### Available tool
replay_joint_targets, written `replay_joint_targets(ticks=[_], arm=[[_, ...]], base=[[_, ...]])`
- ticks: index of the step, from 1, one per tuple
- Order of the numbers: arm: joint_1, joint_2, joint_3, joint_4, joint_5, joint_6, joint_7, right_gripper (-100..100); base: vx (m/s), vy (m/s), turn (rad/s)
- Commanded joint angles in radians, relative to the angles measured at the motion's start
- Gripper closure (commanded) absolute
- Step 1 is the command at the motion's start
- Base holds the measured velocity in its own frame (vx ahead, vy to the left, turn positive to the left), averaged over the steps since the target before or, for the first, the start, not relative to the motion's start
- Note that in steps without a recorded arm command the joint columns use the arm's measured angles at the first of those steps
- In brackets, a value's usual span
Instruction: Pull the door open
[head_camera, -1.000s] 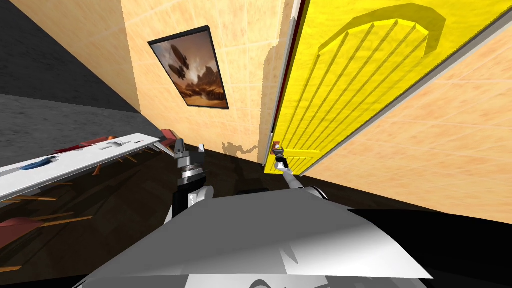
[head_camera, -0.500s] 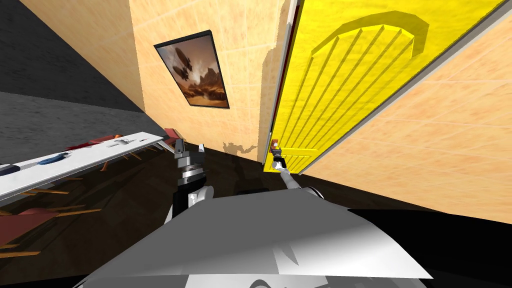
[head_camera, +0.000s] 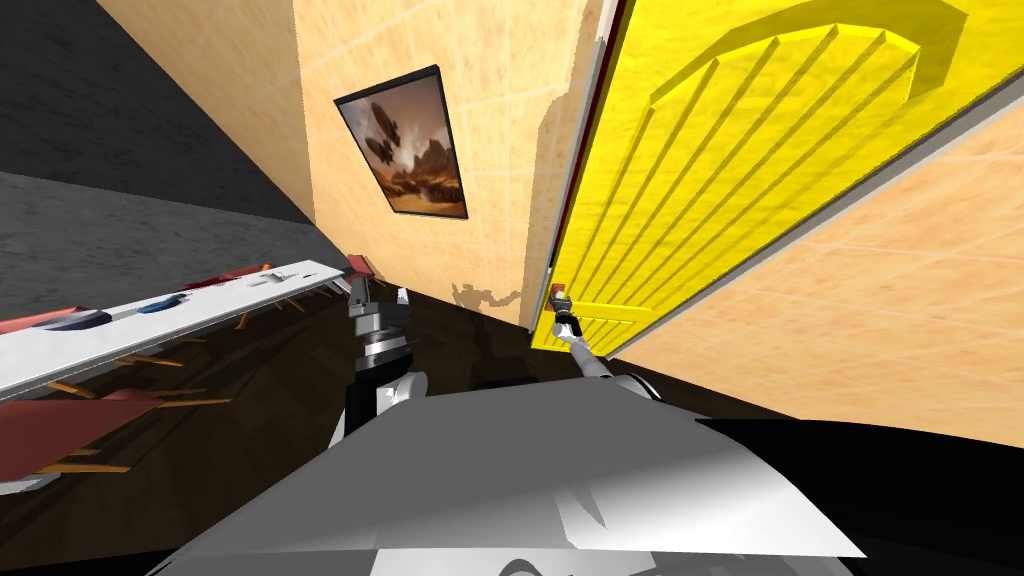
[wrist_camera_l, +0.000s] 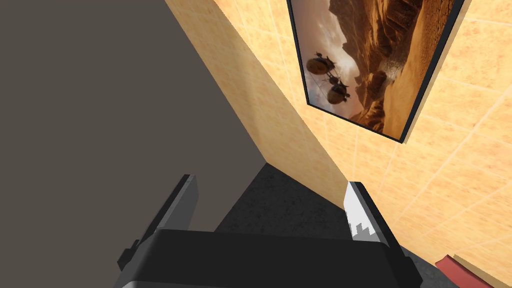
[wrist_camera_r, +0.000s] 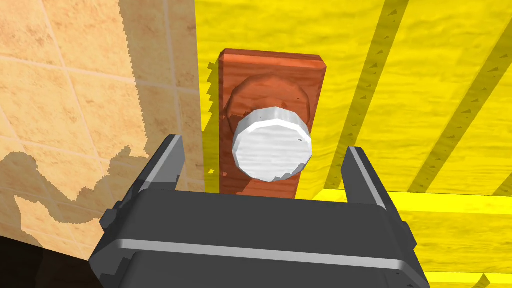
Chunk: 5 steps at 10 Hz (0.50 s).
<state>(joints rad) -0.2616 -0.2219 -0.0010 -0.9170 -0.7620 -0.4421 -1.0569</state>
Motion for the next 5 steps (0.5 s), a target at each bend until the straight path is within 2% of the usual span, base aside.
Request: replay_joint_targets(ticks=[1,2,3,4,5], arm=[[0.020,-0.030,-0.011,-0.011,-0.008,-0.001,-0.024,-100],[0.024,-0.046,-0.015,-0.009,-0.011,-0.002,-0.036,-100],[0.027,-0.028,-0.015,-0.018,-0.008,-0.002,-0.020,-100],[0.027,-0.028,-0.015,-0.018,-0.008,-0.002,-0.020,100],[0.027,-0.028,-0.015,-0.018,-0.008,-0.002,-0.020,100]], base=[[0.175,0.005,0.166],[0.160,0.005,0.109],[0.068,0.003,0.014],[-0.005,-0.006,-0.040],[-0.024,-0.012,0.001]])
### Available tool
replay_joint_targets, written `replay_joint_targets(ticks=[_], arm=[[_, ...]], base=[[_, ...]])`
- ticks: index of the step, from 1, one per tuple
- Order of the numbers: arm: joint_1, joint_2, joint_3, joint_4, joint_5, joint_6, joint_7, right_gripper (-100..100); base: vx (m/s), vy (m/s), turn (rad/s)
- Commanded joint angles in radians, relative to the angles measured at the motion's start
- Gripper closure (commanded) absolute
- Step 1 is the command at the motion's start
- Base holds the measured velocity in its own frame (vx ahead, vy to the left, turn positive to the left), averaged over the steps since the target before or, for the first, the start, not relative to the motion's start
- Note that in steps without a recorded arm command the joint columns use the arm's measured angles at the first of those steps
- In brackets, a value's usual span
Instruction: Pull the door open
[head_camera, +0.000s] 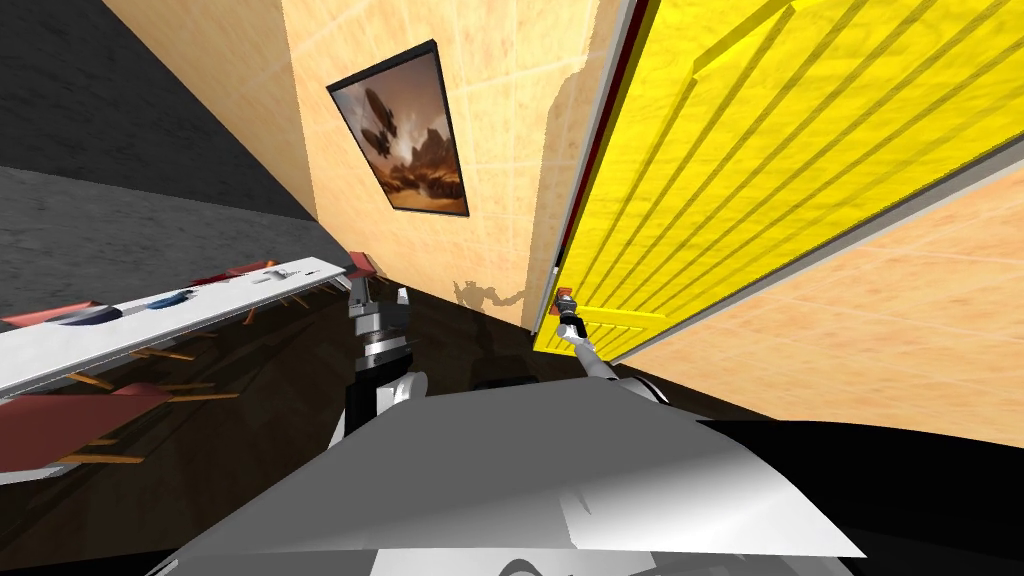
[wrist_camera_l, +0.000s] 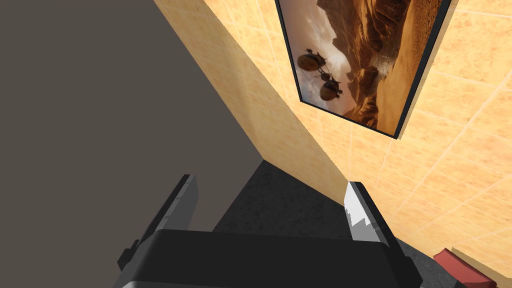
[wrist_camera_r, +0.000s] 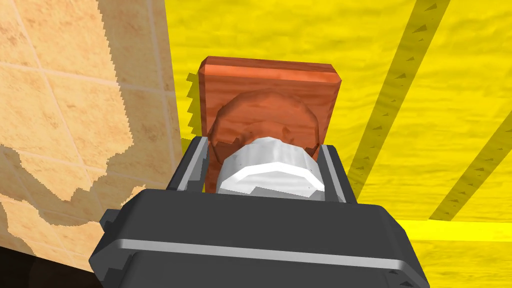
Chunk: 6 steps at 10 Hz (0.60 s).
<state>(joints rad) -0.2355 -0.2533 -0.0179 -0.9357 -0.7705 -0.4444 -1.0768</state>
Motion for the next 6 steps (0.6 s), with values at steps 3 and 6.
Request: replay_joint_targets(ticks=[3,6], arm=[[0.000,0.004,0.002,0.000,0.000,0.001,0.000,100],[0.013,-0.024,0.027,-0.009,-0.001,0.004,-0.036,100]], base=[[-0.013,-0.002,0.007],[-0.120,-0.058,0.133]])
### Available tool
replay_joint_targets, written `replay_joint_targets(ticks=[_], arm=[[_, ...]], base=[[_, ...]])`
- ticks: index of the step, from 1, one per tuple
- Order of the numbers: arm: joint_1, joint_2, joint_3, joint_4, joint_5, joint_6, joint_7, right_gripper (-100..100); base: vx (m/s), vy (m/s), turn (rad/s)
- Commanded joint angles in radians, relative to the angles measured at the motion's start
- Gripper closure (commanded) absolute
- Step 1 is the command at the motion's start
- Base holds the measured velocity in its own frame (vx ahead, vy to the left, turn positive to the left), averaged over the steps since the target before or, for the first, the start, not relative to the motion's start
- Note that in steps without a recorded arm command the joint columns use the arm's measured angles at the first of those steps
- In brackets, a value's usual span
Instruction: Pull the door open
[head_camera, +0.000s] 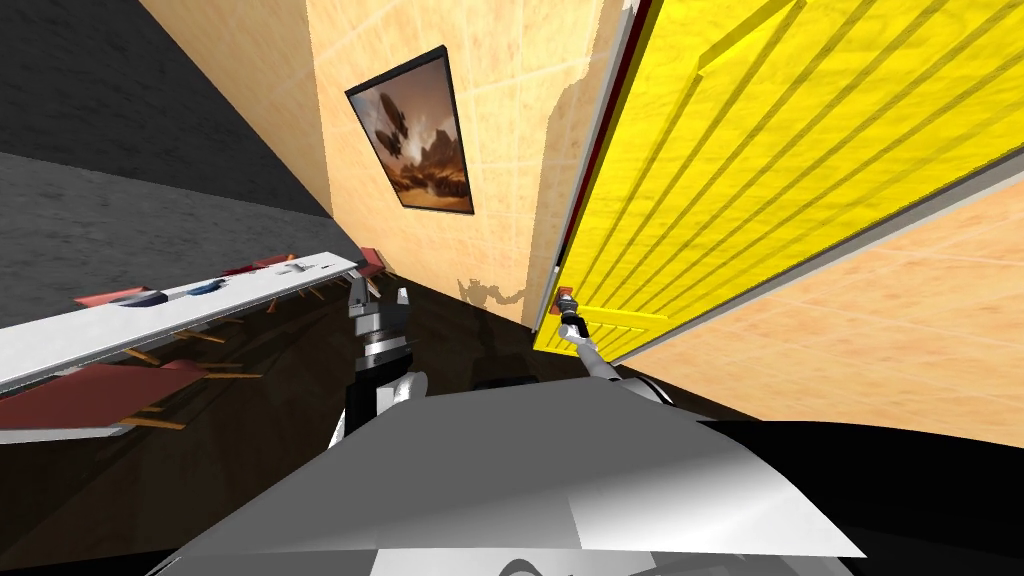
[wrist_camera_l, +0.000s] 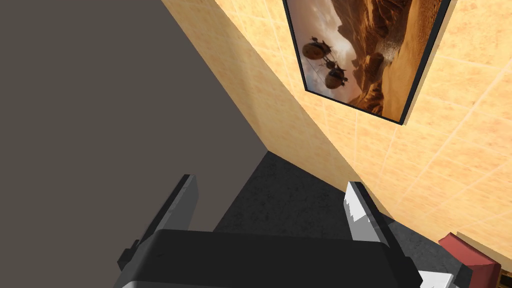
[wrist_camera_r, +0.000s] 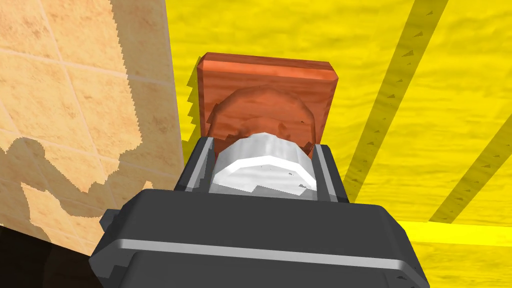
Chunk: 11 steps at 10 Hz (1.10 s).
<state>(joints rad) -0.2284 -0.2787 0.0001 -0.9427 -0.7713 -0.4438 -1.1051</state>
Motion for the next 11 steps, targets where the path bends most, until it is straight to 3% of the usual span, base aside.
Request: replay_joint_targets(ticks=[1,7,9,10,11], arm=[[0.010,-0.009,0.020,-0.006,0.000,0.004,-0.022,100],[0.043,-0.087,0.099,-0.038,-0.003,0.008,-0.135,100],[0.051,-0.105,0.118,-0.046,-0.003,0.009,-0.162,100],[0.052,-0.099,0.110,-0.041,-0.004,0.012,-0.151,100],[0.060,-0.112,0.134,-0.052,0.001,0.012,-0.173,100]], base=[[-0.195,-0.047,0.132],[-0.245,-0.074,0.189],[-0.199,-0.095,0.161],[-0.086,-0.037,0.041],[-0.131,-0.061,0.079]])
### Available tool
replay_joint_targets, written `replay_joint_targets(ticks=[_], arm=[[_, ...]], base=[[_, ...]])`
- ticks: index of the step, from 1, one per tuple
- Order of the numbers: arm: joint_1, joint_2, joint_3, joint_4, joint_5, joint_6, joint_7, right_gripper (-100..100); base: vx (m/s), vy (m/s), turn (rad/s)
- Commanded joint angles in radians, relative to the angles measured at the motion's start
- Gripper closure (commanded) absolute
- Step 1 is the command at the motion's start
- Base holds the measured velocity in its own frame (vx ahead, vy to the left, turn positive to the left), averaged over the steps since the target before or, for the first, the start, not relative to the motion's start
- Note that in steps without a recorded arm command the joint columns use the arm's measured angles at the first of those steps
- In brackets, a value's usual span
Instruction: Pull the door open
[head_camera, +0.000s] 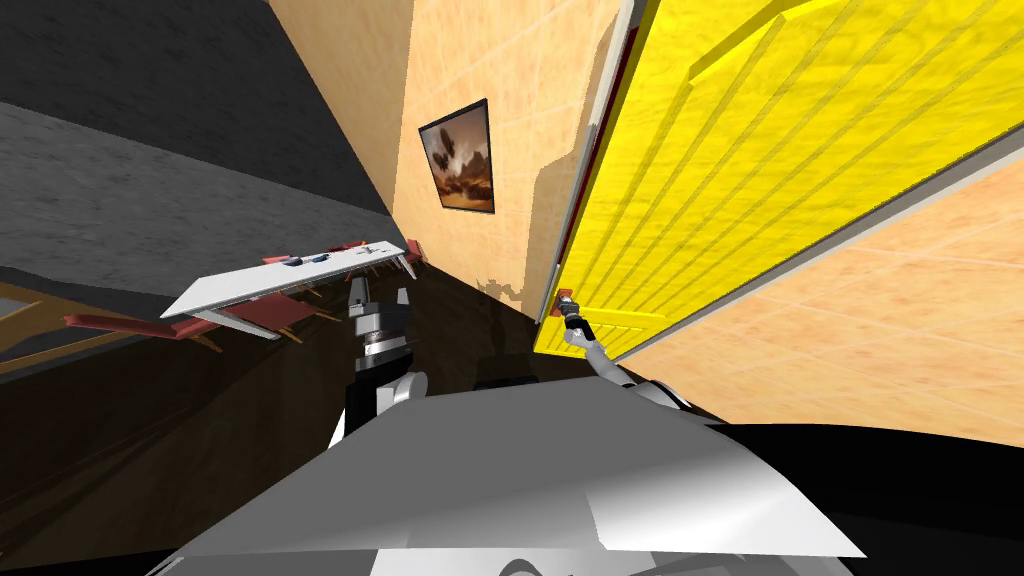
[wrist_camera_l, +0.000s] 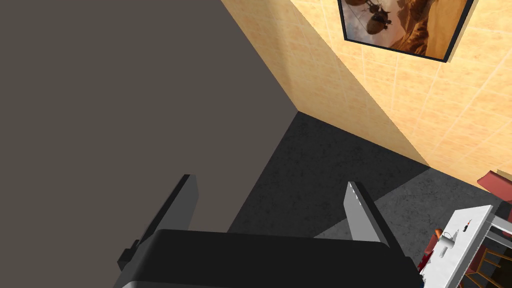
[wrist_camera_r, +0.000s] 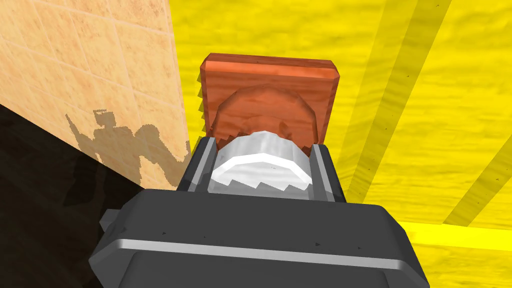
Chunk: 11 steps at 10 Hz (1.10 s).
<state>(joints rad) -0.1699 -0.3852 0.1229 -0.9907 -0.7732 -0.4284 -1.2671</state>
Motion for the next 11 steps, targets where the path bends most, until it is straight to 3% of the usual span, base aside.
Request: replay_joint_targets(ticks=[1,9,11], arm=[[0.003,-0.008,0.016,-0.007,0.004,-0.004,-0.016,100],[0.028,-0.069,0.109,-0.057,0.023,-0.015,-0.104,100],[0.030,-0.072,0.115,-0.054,0.023,-0.014,-0.109,100]], base=[[-0.196,-0.056,0.106],[-0.208,-0.065,0.091],[-0.124,-0.078,0.065]])
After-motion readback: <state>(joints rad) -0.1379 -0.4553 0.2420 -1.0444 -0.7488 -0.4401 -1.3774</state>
